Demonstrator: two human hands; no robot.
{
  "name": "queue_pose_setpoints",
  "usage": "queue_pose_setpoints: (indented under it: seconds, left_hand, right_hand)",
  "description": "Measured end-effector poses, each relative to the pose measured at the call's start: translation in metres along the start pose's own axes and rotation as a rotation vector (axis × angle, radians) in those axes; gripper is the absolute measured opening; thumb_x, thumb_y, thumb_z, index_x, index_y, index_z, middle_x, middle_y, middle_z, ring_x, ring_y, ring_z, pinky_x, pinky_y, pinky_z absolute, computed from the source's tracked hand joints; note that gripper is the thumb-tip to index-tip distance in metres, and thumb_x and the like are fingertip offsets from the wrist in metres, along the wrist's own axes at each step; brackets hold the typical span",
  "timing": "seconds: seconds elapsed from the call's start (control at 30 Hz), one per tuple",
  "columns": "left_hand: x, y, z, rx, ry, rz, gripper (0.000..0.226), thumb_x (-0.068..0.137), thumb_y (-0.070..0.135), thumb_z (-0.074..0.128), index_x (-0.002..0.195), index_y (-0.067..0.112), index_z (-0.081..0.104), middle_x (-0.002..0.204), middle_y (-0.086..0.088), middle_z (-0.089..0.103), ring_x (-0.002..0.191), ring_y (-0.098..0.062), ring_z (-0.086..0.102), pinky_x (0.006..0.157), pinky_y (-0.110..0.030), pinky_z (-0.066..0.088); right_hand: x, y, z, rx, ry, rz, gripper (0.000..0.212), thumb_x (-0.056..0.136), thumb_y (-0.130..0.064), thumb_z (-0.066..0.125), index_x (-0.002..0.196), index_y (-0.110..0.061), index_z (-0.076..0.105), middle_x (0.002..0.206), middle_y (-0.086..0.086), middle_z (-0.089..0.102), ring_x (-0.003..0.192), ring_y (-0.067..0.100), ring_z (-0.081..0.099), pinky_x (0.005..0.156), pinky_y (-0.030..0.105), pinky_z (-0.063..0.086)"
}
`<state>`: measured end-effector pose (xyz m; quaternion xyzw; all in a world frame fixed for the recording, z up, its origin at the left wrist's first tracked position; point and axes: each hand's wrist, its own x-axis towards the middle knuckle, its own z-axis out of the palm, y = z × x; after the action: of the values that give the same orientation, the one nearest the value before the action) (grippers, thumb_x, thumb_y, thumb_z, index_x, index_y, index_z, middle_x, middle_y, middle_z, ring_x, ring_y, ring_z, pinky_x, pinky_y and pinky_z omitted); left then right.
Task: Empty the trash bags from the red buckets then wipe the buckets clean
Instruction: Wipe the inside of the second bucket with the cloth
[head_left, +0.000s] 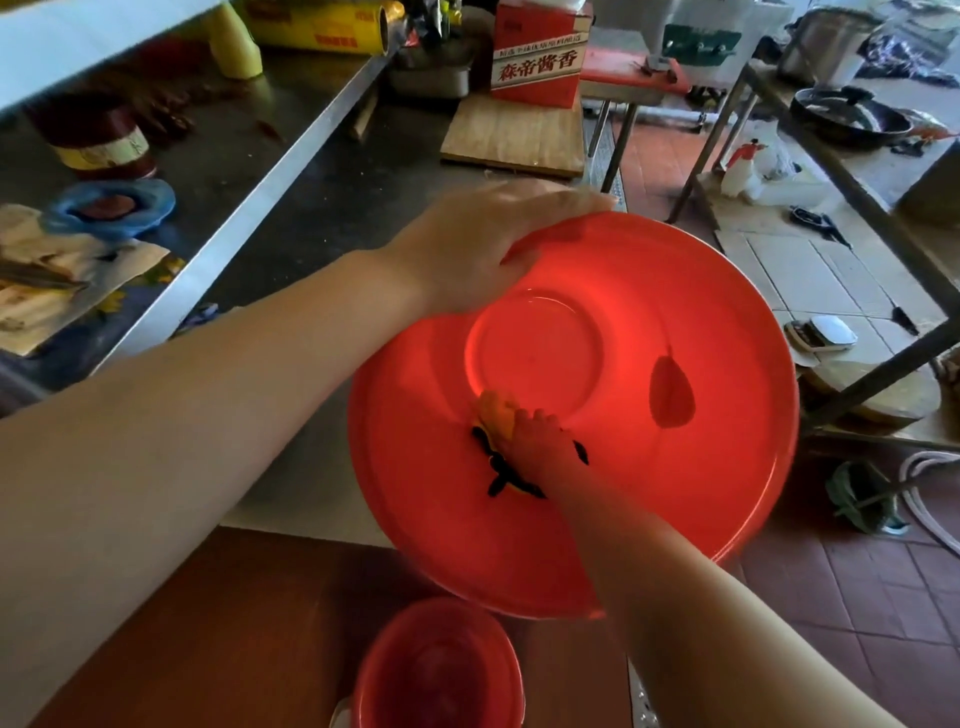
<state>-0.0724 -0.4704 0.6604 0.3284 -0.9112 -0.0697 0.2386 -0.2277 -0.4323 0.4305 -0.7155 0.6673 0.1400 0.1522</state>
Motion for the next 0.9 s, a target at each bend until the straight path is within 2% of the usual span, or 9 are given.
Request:
queue_pose_setpoints:
  seconds: [0.1,0.27,0.4,0.47,0.57,0.67,0.8,0.9]
  left_hand:
    - [-0.001,0.000,0.001,0.015,-0.021,0.007,0.062,0.093,0.013,0.049,0.150,0.035,0.037,0.148,0.007,0.046,0.136,-0.012,0.042,0.111,-0.037,0.036]
    - [-0.007,0.003,0.000,0.049,-0.015,0.013,0.065,0.092,0.010,0.048,0.151,0.032,0.036,0.149,0.006,0.046,0.137,-0.015,0.042,0.113,-0.040,0.034]
    - [-0.010,0.008,-0.001,0.064,-0.011,0.007,0.063,0.094,0.011,0.049,0.151,0.034,0.036,0.149,0.009,0.045,0.136,-0.015,0.042,0.111,-0.036,0.033]
    - [-0.011,0.009,-0.002,0.059,-0.021,0.007,0.062,0.094,0.012,0.049,0.150,0.036,0.036,0.149,0.008,0.046,0.136,-0.015,0.043,0.111,-0.040,0.035]
    - [-0.010,0.008,-0.001,0.055,-0.028,-0.001,0.062,0.094,0.014,0.049,0.150,0.037,0.037,0.148,0.006,0.047,0.134,-0.017,0.045,0.108,-0.045,0.038]
    - [-0.008,0.009,0.001,0.068,-0.032,-0.018,0.063,0.094,0.013,0.050,0.149,0.040,0.035,0.148,0.008,0.047,0.135,-0.016,0.044,0.109,-0.044,0.039]
    - [-0.009,0.013,0.000,0.070,-0.026,-0.007,0.062,0.094,0.014,0.052,0.149,0.038,0.036,0.147,0.005,0.049,0.134,-0.018,0.046,0.109,-0.043,0.039]
    - [-0.014,0.012,-0.003,0.043,-0.022,-0.029,0.060,0.094,0.016,0.051,0.149,0.037,0.038,0.147,0.003,0.049,0.133,-0.020,0.046,0.109,-0.043,0.038]
  right_hand:
    - [0.011,0.000,0.002,-0.111,-0.022,-0.017,0.054,0.105,-0.042,0.033,0.145,-0.005,0.032,0.143,0.016,0.041,0.129,0.034,0.043,0.100,0.041,0.039]
    - [0.016,0.006,0.007,0.005,-0.071,-0.044,0.059,0.102,-0.050,0.036,0.141,-0.006,0.036,0.139,0.018,0.047,0.127,0.036,0.048,0.100,0.042,0.040]
    - [0.003,0.014,0.009,0.079,-0.107,-0.117,0.059,0.097,-0.053,0.043,0.142,-0.015,0.038,0.131,0.017,0.058,0.115,0.034,0.058,0.091,0.039,0.046]
    - [-0.010,0.017,0.007,0.115,-0.133,-0.149,0.054,0.096,-0.054,0.044,0.138,-0.021,0.045,0.129,0.010,0.061,0.112,0.030,0.060,0.087,0.036,0.046]
    - [-0.034,0.019,0.000,0.144,-0.142,-0.181,0.053,0.096,-0.061,0.038,0.133,-0.025,0.051,0.132,0.003,0.061,0.114,0.027,0.059,0.089,0.035,0.045]
    - [-0.062,0.018,-0.008,0.125,-0.133,-0.240,0.051,0.099,-0.057,0.037,0.136,-0.024,0.050,0.137,0.005,0.057,0.119,0.028,0.056,0.092,0.034,0.041]
    - [-0.097,0.017,-0.017,0.086,-0.132,-0.252,0.047,0.099,-0.054,0.041,0.125,-0.019,0.058,0.126,0.010,0.064,0.112,0.031,0.060,0.084,0.034,0.043]
    - [-0.119,0.017,-0.022,0.073,-0.119,-0.244,0.047,0.095,-0.057,0.043,0.117,-0.020,0.061,0.118,0.010,0.067,0.106,0.032,0.062,0.084,0.037,0.047]
